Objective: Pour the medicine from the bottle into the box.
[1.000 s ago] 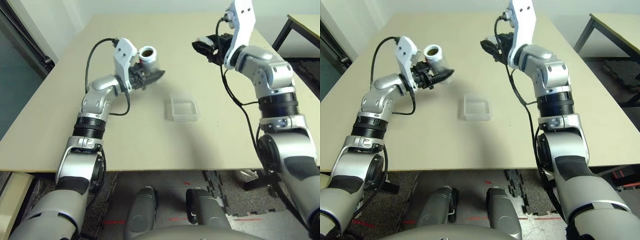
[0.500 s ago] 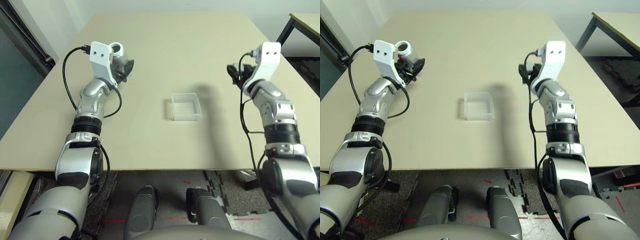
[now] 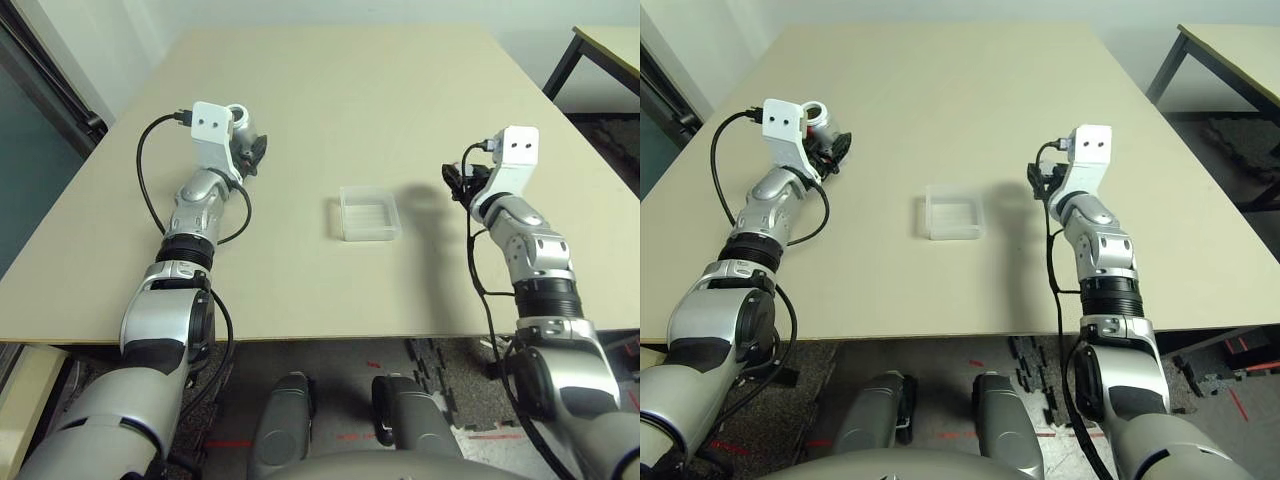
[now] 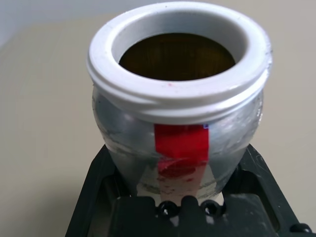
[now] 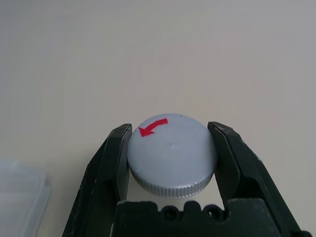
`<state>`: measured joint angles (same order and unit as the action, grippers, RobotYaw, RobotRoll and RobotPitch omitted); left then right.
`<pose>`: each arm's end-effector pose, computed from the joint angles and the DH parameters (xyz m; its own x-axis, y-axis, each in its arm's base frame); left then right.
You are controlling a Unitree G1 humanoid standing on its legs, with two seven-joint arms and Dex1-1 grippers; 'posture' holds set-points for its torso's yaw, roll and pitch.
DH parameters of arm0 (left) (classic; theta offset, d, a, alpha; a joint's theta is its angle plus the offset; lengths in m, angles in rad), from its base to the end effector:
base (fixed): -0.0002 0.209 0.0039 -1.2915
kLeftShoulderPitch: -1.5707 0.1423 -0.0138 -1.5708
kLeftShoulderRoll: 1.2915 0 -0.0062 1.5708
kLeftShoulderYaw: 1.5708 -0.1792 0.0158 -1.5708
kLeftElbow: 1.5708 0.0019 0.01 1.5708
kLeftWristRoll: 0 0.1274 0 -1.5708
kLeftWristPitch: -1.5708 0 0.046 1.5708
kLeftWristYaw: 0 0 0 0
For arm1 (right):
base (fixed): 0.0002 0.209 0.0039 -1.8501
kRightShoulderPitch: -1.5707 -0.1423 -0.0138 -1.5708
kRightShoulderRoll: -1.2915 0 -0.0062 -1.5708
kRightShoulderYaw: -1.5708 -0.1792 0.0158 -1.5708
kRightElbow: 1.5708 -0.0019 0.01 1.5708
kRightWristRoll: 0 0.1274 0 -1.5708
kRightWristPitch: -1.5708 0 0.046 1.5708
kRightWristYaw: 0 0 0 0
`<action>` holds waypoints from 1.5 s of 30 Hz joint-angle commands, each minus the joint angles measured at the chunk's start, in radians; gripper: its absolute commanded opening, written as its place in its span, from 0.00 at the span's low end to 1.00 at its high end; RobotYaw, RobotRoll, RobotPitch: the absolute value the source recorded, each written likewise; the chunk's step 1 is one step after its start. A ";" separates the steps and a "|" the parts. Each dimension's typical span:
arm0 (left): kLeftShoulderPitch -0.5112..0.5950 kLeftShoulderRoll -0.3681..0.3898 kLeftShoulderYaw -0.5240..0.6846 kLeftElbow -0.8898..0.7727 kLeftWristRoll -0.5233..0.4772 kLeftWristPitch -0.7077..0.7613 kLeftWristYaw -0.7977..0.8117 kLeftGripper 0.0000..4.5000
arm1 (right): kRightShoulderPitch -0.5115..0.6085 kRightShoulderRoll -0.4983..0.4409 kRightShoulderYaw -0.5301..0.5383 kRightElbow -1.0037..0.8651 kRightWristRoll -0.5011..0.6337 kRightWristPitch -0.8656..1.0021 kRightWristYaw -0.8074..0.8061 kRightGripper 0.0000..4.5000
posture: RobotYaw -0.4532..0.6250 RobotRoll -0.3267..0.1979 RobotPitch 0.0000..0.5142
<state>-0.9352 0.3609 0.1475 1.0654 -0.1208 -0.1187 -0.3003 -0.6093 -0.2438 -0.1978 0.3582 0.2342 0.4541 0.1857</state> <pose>0.3364 0.2200 0.1386 0.9908 -0.1353 0.0067 0.1341 0.9868 0.0912 0.2966 -0.2000 0.1224 0.9799 0.1226 -0.1571 -0.1041 0.9871 0.1213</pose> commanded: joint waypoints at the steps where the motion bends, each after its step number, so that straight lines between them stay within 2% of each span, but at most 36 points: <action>1: -0.027 0.006 0.005 0.030 0.016 -0.013 0.017 0.56 | 0.012 0.011 0.012 0.004 -0.001 0.007 0.006 0.57 | 0.53 0.62 0.17; 19: -0.053 0.001 0.003 0.077 0.025 0.009 0.057 0.56 | -0.014 0.014 0.051 0.146 -0.043 -0.006 0.031 0.57 | 0.53 0.62 0.16; 22: -0.058 0.000 0.004 0.082 0.023 0.015 0.055 0.56 | -0.019 0.000 0.050 0.153 -0.046 -0.008 0.041 0.79 | 0.52 0.62 0.16; 24: -0.062 -0.001 0.009 0.087 0.018 0.022 0.054 0.56 | -0.020 -0.012 0.047 0.150 -0.045 -0.007 0.047 0.97 | 0.51 0.62 0.16; 25: -0.064 -0.001 0.014 0.092 0.014 0.026 0.057 0.56 | -0.019 -0.019 0.045 0.143 -0.045 -0.006 0.051 1.00 | 0.51 0.62 0.16; 30: -0.075 -0.004 0.028 0.117 0.008 0.036 0.062 0.56 | 0.003 -0.056 0.040 0.078 -0.030 0.026 0.073 1.00 | 0.51 0.62 0.15; 33: -0.093 -0.003 0.040 0.137 0.006 0.044 0.065 0.56 | 0.065 -0.128 0.052 -0.074 0.003 0.119 0.162 1.00 | 0.50 0.62 0.14; 38: -0.131 0.000 0.031 0.175 0.031 0.042 0.063 0.56 | 0.192 -0.300 0.085 -0.340 0.078 0.312 0.346 1.00 | 0.49 0.62 0.14; 41: -0.179 0.005 -0.022 0.202 0.092 0.031 0.042 0.56 | 0.252 -0.417 0.111 -0.482 0.135 0.411 0.466 1.00 | 0.45 0.62 0.14; 45: -0.227 0.010 -0.081 0.225 0.165 0.009 0.023 0.56 | 0.271 -0.487 0.142 -0.565 0.175 0.461 0.543 1.00 | 0.43 0.62 0.15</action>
<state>-1.1432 0.3663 0.0957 1.2677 0.0003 -0.0924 -0.2646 -0.3452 -0.7143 -0.0861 -0.1687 0.3860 0.8882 0.6969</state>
